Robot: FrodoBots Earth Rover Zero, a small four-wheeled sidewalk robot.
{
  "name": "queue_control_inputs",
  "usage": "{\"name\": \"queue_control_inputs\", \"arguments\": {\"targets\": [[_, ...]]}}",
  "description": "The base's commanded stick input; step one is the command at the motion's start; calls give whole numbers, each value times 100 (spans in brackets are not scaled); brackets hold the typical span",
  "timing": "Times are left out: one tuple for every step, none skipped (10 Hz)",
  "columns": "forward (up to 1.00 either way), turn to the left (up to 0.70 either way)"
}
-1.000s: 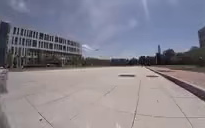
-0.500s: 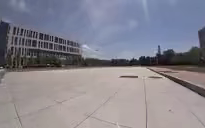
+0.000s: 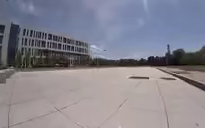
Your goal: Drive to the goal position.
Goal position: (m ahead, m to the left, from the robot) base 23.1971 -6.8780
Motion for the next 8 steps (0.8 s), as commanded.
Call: {"name": "queue_control_inputs", "arguments": {"targets": [[69,0],[69,0],[69,0],[69,0],[69,0],[69,0],[69,0],[69,0]]}}
